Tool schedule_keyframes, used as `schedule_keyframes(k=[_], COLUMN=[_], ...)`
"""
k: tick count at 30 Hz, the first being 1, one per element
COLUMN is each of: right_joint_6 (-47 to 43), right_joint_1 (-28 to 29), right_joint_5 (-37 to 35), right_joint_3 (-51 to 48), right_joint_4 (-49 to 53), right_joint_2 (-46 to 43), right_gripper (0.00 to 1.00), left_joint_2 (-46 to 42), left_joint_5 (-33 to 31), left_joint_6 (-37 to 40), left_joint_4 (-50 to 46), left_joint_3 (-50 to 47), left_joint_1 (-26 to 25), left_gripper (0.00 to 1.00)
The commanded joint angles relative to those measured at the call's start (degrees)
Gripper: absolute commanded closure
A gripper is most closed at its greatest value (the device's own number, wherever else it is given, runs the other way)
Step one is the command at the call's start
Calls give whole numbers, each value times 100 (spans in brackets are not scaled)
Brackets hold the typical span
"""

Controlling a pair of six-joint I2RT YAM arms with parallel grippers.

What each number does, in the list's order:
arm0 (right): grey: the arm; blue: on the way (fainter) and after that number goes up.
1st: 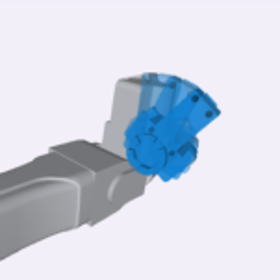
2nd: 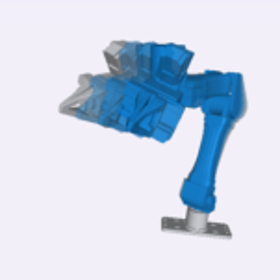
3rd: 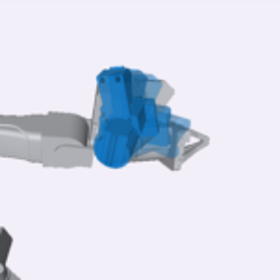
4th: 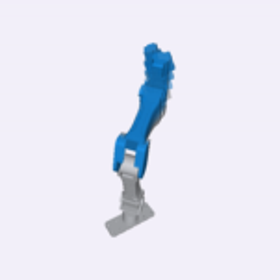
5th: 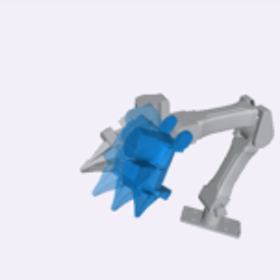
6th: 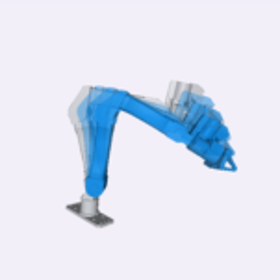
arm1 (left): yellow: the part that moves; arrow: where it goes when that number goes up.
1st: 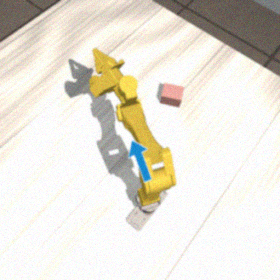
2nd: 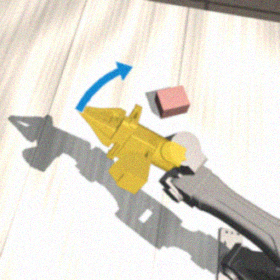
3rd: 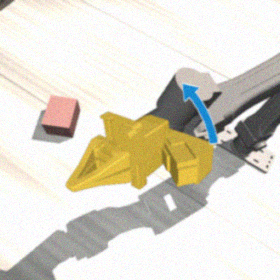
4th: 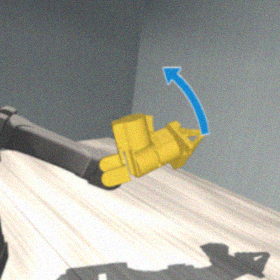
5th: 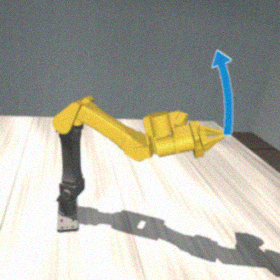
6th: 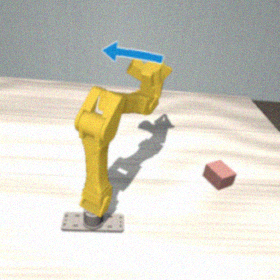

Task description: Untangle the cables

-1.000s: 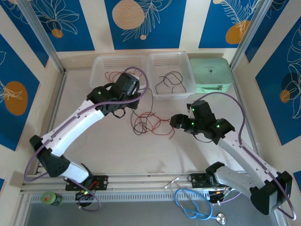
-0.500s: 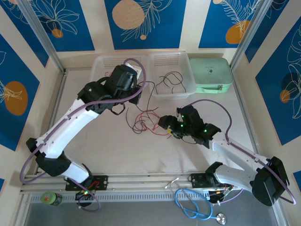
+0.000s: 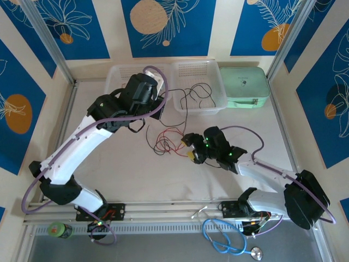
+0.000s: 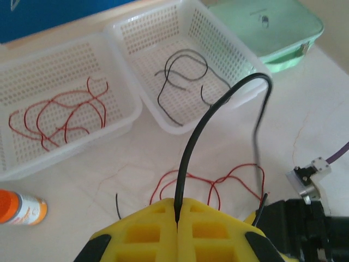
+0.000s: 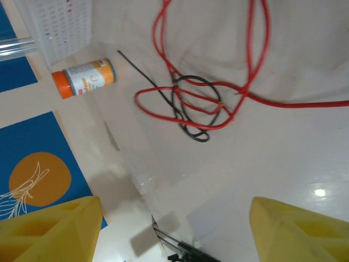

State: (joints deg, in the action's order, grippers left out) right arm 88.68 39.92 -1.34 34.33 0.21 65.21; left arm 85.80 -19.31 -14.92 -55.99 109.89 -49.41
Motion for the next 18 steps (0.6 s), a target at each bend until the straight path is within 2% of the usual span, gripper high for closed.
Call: schedule_keyframes(k=[1,3,6,14,18], right_joint_6=[-846,-1133,-1491,-2495,-2632], right_joint_1=[307,417,429,398,385], right_joint_5=[-1034,-1667,-2125,-2230,-2021], right_joint_3=[560,726,773,1130,1039], right_joint_4=[1572,2360,3046,4262,4276], right_joint_2=[-394,-650,-998,-1177,-1195], right_gripper=[29,29,30,33,33], left_joint_2=[209,492,1004,2394,2972], left_joint_5=[-298,-571,-511,-248,-188], left_joint_6=[336,344,262,378,550], left_joint_4=[473,571,596,1254,2135], left_joint_3=[312,512,946,1958,2003], left_joint_1=[-45,4,201,580,784], left_gripper=[100,100,100,100,100])
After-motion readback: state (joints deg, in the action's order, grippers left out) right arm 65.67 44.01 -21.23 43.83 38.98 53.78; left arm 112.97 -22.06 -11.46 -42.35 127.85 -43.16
